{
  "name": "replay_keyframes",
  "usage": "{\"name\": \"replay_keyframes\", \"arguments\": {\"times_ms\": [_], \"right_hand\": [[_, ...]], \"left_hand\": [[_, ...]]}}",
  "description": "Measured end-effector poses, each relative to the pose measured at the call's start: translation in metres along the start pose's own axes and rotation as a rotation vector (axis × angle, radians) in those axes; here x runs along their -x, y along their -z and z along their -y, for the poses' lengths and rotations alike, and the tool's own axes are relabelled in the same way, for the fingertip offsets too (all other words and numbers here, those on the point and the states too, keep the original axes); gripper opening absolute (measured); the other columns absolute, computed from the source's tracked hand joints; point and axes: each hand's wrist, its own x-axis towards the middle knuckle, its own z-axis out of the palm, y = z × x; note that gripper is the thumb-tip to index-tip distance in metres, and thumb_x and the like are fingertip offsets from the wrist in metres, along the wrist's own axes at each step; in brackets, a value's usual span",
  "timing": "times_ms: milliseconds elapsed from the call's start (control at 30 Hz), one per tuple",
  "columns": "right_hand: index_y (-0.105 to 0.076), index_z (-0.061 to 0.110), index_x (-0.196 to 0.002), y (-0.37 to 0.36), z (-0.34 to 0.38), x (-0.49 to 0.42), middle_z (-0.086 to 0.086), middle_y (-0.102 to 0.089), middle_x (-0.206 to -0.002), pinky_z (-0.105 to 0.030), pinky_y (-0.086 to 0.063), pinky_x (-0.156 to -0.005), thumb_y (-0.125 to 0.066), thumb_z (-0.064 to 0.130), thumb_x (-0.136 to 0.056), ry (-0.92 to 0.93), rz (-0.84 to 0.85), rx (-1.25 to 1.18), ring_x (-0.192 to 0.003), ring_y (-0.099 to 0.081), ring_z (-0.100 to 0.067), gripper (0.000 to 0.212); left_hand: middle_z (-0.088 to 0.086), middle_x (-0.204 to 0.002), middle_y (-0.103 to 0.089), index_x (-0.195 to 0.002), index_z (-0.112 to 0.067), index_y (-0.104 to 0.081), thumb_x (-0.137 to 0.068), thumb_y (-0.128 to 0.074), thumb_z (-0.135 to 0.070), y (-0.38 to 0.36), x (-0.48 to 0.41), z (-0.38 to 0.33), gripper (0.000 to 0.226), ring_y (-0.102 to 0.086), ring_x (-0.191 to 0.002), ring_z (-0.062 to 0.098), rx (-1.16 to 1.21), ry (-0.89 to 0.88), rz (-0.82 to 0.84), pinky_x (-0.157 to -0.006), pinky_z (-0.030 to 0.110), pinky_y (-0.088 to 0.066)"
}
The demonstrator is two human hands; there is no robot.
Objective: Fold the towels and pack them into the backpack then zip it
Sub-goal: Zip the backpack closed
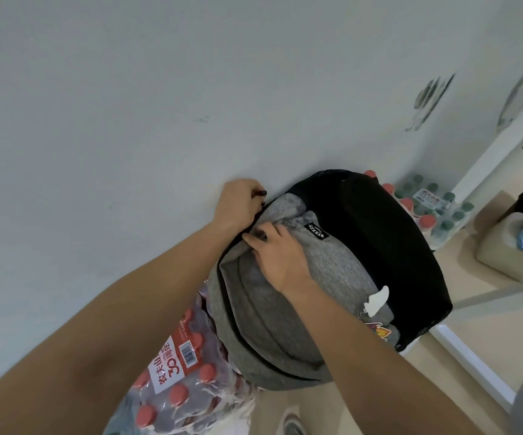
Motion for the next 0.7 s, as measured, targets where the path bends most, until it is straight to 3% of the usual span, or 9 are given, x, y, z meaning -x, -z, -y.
{"name": "replay_keyframes", "arguments": {"times_ms": [167,300,433,700], "right_hand": [[-0.074,0.023,-0.113,-0.008,-0.006,0.007,-0.004,-0.063,-0.106,-0.033,-0.056,-0.057,-0.07,0.011,-0.08,-0.021,-0.055,-0.063,-0.09,-0.061,-0.026,0.036],[-0.073,0.023,-0.114,-0.011,-0.01,0.011,-0.001,-0.066,-0.103,-0.032,-0.058,-0.067,-0.052,0.02,-0.084,0.007,-0.034,-0.11,-0.091,-0.063,-0.025,0.037],[-0.074,0.023,-0.113,-0.016,-0.014,0.013,0.001,-0.068,-0.1,-0.03,-0.057,-0.066,-0.066,0.009,-0.083,0.004,-0.043,-0.145,-0.089,-0.064,-0.022,0.034],[-0.073,0.023,-0.114,-0.025,-0.02,0.018,0.001,-0.068,-0.1,-0.028,-0.055,-0.063,-0.064,0.01,-0.083,0.023,-0.02,-0.17,-0.088,-0.065,-0.021,0.035]], "left_hand": [[0.007,-0.075,-0.07,-0.082,-0.016,-0.069,-0.087,-0.061,-0.003,-0.004,-0.004,-0.001,0.016,-0.069,-0.068,0.026,-0.051,-0.025,0.002,-0.072,0.043,-0.06],[0.004,-0.074,-0.069,-0.086,-0.013,-0.071,-0.088,-0.061,-0.003,-0.013,-0.007,-0.008,0.014,-0.069,-0.066,0.021,-0.114,-0.045,-0.008,-0.072,0.037,-0.06],[0.007,-0.079,-0.072,-0.094,-0.01,-0.073,-0.089,-0.061,-0.004,-0.027,-0.018,-0.022,0.014,-0.069,-0.067,0.019,-0.158,-0.067,0.004,-0.074,0.035,-0.059],[0.008,-0.083,-0.073,-0.095,-0.01,-0.073,-0.089,-0.063,-0.01,-0.044,-0.027,-0.038,0.012,-0.068,-0.079,0.024,-0.242,-0.09,0.035,-0.081,0.037,-0.054]]}}
